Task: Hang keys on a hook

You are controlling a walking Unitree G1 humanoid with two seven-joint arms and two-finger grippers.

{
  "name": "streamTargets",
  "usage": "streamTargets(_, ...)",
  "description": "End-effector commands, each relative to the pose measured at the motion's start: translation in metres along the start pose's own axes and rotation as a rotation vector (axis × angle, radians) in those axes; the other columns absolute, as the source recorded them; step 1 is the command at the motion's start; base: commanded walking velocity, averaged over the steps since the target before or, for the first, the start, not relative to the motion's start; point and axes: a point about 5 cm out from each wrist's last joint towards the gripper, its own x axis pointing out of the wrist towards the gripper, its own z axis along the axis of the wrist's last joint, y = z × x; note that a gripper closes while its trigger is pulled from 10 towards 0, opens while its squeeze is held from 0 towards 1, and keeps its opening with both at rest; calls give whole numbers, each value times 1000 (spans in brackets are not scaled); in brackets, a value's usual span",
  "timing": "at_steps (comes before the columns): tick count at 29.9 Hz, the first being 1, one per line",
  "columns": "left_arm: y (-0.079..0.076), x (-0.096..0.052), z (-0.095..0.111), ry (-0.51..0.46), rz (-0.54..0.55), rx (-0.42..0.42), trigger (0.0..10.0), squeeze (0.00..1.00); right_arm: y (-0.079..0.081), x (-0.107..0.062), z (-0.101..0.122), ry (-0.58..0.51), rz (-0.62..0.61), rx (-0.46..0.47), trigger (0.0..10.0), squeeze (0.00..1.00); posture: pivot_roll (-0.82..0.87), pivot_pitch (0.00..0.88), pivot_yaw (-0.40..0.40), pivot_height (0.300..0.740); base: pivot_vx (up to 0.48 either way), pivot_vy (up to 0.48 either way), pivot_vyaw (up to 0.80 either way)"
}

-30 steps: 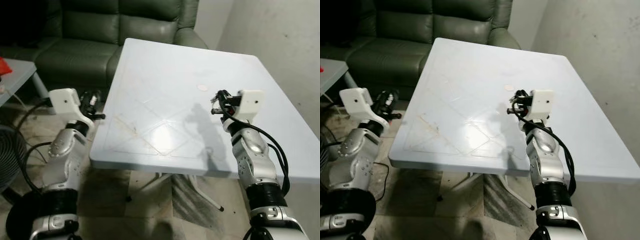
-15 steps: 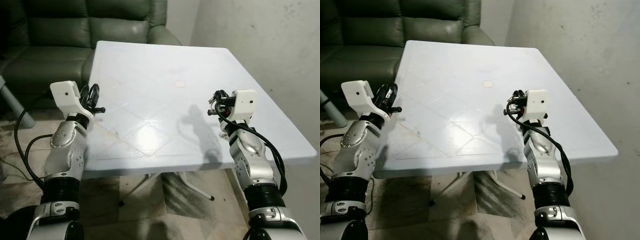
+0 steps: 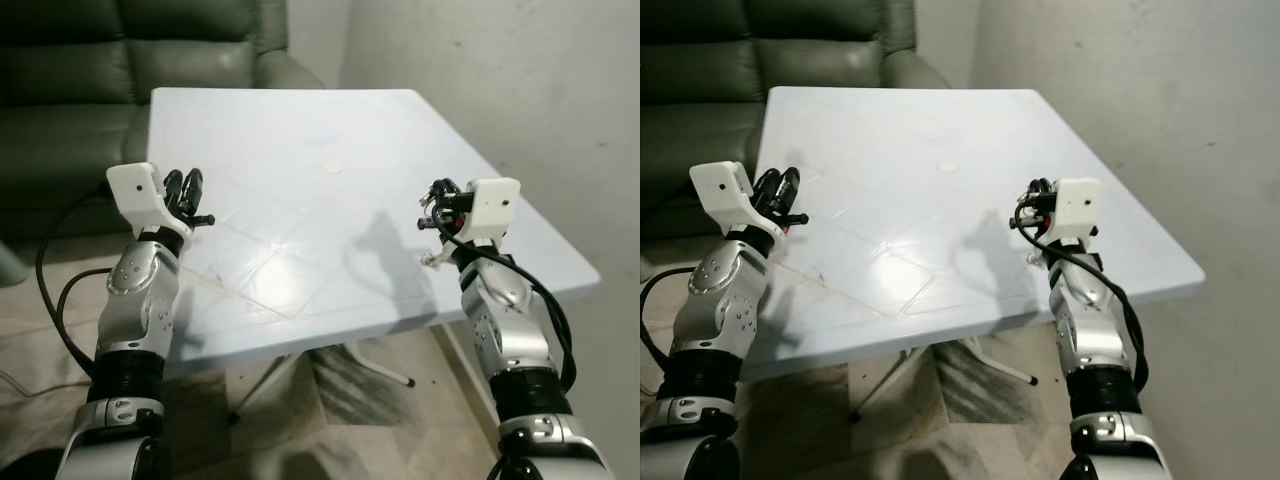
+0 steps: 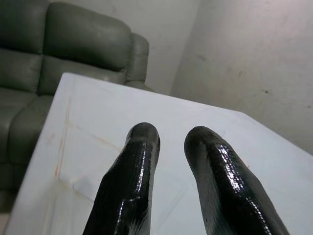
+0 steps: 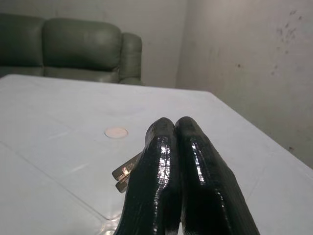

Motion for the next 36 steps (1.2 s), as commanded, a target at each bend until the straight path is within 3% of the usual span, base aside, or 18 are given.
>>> streamTargets(1,-7,2,-2,1,-11,2,10000,0,-6,0,5,-14,-13,-10,10000,0,-23,0,-68,740,0,0,-719)
streamTargets(19,-9,4,-2,-12,-10,24,10000,0,-8,-3,2,3,-9,-23,10000,0,-32,0,-65,740,0,0,-718)
streamTargets(23,-11,3,0,-18,-48,96,10000,0,-8,-3,2,3,-10,-25,10000,0,-32,0,-64,740,0,0,-716)
streamTargets(27,-10,1,-2,-19,-36,80,10000,0,-7,-4,1,5,-14,-24,10000,0,-30,0,-64,740,0,-360,-719)
streamTargets(31,-10,1,-2,-16,-16,2,10000,0,-9,-5,1,10,-20,-22,10000,0,-30,0,-63,740,0,-91,-717)
streamTargets(36,-8,2,-3,-14,26,28,10000,0,-11,-7,-2,22,-28,-25,10000,0,-26,0,-65,740,0,0,-712)
